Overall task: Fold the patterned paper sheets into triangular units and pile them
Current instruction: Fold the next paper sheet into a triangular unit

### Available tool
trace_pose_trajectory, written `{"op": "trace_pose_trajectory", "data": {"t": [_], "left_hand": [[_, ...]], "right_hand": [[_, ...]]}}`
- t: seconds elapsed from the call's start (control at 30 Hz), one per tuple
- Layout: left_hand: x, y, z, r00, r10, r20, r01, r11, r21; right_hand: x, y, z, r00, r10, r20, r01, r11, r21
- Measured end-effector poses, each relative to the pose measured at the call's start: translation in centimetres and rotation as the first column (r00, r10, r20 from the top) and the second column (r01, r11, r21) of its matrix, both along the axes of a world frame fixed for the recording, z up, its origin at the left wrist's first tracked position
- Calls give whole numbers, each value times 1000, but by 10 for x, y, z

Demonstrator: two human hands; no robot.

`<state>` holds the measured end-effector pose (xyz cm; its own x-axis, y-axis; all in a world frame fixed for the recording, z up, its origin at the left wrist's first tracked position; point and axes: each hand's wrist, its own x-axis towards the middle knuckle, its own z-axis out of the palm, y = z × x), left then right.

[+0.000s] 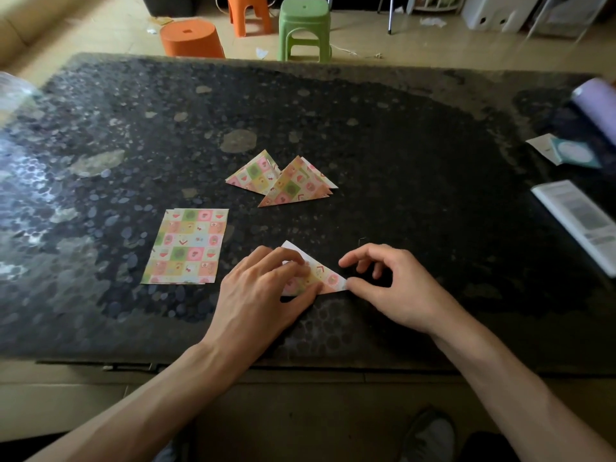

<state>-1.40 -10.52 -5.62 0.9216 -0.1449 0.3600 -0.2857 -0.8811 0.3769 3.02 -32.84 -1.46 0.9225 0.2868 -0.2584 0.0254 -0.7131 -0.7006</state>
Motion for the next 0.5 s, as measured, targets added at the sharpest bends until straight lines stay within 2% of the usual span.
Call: {"op": "trace_pose_trajectory", "data": {"t": [0.17, 0.27, 0.5], "left_hand": [[1, 0, -1, 1000, -6, 5, 6, 1000, -4], [1, 1, -1, 1000, -17, -8, 17, 1000, -19], [9, 18, 0, 988, -116, -106, 103, 987, -125]], "right_hand": [[-12, 15, -10, 983, -25, 184, 48, 991, -122], [-16, 20, -15, 963, -40, 267, 80, 987, -141], [-15, 20, -15, 965, -49, 257, 88, 986, -139]]}}
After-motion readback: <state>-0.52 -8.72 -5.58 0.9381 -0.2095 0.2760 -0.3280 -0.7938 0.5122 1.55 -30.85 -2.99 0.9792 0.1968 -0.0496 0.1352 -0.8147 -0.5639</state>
